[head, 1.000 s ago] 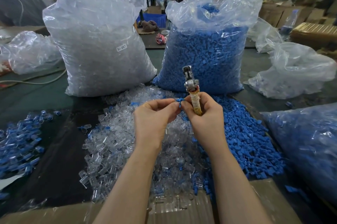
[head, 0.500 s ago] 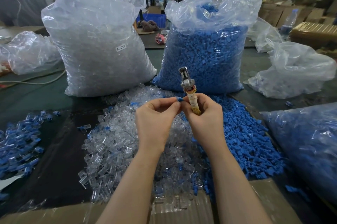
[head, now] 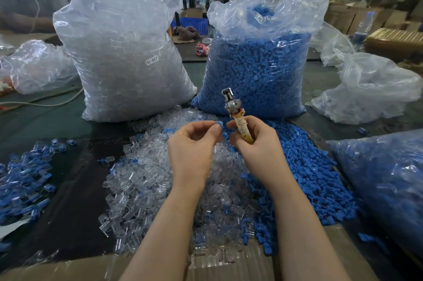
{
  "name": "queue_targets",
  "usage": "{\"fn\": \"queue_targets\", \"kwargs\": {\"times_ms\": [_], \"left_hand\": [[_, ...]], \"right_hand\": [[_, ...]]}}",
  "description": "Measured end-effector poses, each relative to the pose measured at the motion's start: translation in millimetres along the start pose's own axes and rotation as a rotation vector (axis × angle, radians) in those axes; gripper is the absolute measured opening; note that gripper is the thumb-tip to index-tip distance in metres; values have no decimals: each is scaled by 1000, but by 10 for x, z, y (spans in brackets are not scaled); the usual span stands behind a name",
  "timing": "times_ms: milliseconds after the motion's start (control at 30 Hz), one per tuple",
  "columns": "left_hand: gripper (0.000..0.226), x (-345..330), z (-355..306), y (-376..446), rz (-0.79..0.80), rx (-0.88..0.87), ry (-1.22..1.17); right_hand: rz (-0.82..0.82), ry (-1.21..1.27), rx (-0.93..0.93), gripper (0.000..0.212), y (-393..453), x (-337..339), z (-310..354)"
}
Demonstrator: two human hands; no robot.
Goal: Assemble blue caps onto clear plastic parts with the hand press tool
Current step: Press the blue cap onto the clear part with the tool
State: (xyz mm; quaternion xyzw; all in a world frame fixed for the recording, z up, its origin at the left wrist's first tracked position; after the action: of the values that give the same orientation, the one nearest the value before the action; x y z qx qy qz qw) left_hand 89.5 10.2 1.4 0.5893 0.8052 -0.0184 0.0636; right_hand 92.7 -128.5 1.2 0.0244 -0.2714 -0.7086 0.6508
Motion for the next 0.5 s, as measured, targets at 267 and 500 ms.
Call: {"fn": "queue_targets", "kwargs": {"times_ms": [267,500], "left_hand": [[14,40,-8,50,14,-23,-86],[15,61,-24,64,16,-80,-67]], "right_hand": [[194,-227,-53,10,-4,162,-26],[309,-260,-61,13,-12,156,-45]]}}
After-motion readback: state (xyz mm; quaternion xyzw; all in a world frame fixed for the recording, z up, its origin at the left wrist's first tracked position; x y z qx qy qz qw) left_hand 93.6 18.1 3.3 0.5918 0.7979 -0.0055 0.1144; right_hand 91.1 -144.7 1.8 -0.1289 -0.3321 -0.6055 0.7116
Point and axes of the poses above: each hand's wrist, its own y-axis towards the middle knuckle, its own x-axis out of the back of the hand, z = x × y, the point moved 2 cm from there along y, towards the middle knuckle, and after that the axes turned 7 degrees about x, right-handed, at the moved point
